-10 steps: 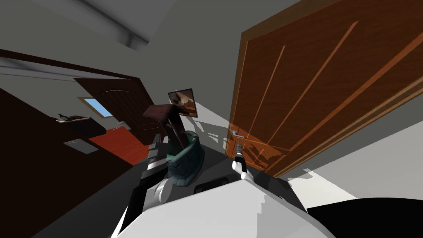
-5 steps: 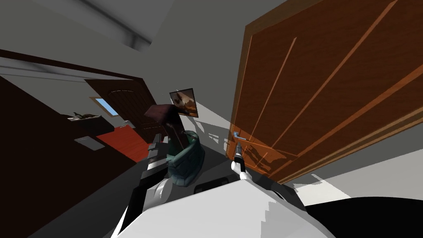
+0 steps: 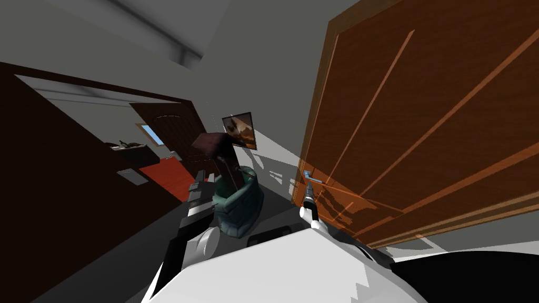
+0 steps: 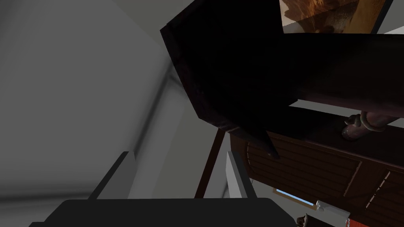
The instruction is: Pull the door open
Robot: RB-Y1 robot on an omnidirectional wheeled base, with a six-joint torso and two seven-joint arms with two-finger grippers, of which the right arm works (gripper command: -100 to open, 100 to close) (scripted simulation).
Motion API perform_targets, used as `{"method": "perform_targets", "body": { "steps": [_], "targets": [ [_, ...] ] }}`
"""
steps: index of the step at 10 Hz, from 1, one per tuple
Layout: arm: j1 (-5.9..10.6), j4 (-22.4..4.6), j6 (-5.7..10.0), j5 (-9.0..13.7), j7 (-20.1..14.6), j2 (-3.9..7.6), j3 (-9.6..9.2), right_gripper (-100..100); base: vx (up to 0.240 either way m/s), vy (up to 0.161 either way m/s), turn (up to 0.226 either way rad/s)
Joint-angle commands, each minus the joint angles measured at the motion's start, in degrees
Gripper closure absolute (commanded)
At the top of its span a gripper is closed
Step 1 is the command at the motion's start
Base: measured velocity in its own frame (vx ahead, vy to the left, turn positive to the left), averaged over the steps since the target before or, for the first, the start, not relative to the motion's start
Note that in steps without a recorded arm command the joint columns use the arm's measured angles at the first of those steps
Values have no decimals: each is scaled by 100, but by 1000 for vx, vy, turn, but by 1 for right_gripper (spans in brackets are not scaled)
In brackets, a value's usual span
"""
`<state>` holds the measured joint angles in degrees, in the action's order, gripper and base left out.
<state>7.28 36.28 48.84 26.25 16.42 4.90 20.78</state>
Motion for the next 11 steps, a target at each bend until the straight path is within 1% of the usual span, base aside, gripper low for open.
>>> {"method": "perform_targets", "body": {
  "steps": [1, 2, 3, 5, 6, 7, 8, 9, 10, 11],
  "targets": [
    [116, -286, 121, -28, -122, 97, 41, -100, 65, 6, 33],
    [116, -303, 121, -28, -122, 97, 41, -100, 22, 6, -1],
    [120, -485, 165, -104, -314, 259, 186, -100, 65, 22, 153],
    [125, -672, 211, -182, -513, 424, 334, -100, 109, -15, 148],
    [129, -851, 254, -257, -703, 579, 476, -100, 150, -43, 195],
    [129, -899, 254, -257, -703, 579, 476, -100, 117, -34, 88],
    [129, -1015, 254, -257, -703, 579, 476, -100, 39, -5, -18],
    [129, -851, 254, -257, -703, 579, 476, -100, -11, 10, -23],
    [133, -1012, 293, -325, -874, 718, 603, -100, 35, -24, 110],
    [133, -1012, 293, -325, -874, 718, 603, -100, 46, -41, 82]
  ]
}}
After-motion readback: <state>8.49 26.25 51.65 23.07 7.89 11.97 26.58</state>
